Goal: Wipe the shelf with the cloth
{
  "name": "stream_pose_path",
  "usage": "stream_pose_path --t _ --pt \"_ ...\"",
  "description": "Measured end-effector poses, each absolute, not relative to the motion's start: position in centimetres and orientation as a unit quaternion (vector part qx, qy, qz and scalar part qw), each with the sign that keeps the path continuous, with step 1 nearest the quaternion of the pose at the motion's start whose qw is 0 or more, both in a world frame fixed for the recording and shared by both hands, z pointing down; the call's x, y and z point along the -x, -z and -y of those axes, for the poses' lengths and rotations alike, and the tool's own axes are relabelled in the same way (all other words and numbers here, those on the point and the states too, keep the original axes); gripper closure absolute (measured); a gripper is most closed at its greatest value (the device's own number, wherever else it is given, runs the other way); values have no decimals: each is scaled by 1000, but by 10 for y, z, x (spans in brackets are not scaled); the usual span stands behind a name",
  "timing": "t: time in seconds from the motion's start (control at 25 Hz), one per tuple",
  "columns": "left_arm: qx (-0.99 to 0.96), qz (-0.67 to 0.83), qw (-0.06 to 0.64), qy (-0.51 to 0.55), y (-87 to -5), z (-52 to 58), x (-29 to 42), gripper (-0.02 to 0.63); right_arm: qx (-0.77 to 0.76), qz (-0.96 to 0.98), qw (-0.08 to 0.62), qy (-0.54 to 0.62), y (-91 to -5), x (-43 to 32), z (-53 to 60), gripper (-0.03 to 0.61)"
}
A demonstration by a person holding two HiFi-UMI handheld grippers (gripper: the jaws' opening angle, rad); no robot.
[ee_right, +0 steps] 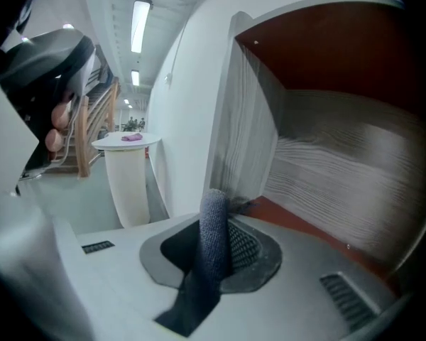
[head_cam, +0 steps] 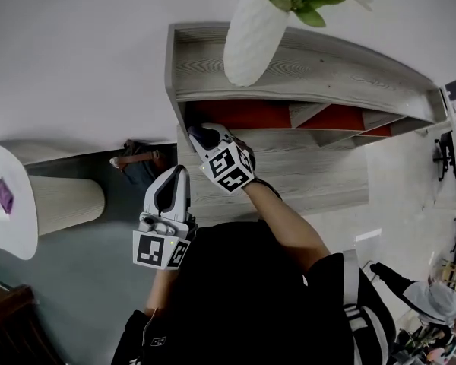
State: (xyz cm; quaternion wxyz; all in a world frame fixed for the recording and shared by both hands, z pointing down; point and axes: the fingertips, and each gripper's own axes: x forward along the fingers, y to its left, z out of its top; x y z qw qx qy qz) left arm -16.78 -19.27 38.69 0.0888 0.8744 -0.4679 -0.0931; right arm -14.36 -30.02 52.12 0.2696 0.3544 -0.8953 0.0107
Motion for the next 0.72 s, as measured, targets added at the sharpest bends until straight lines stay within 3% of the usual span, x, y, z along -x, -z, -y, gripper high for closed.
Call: stream_pose_path --t 0.24,0.36,0.72 --pt "-878 463 86 90 -388 195 159 609 -268 915 303 5 -535 152 269 525" --pt "-880 458 84 89 -387 196 154 609 -274 920 281 17 -528 146 253 525" --pt "-893 435 76 91 -383 208 127 609 -526 834 164 -22 -462 17 287 525"
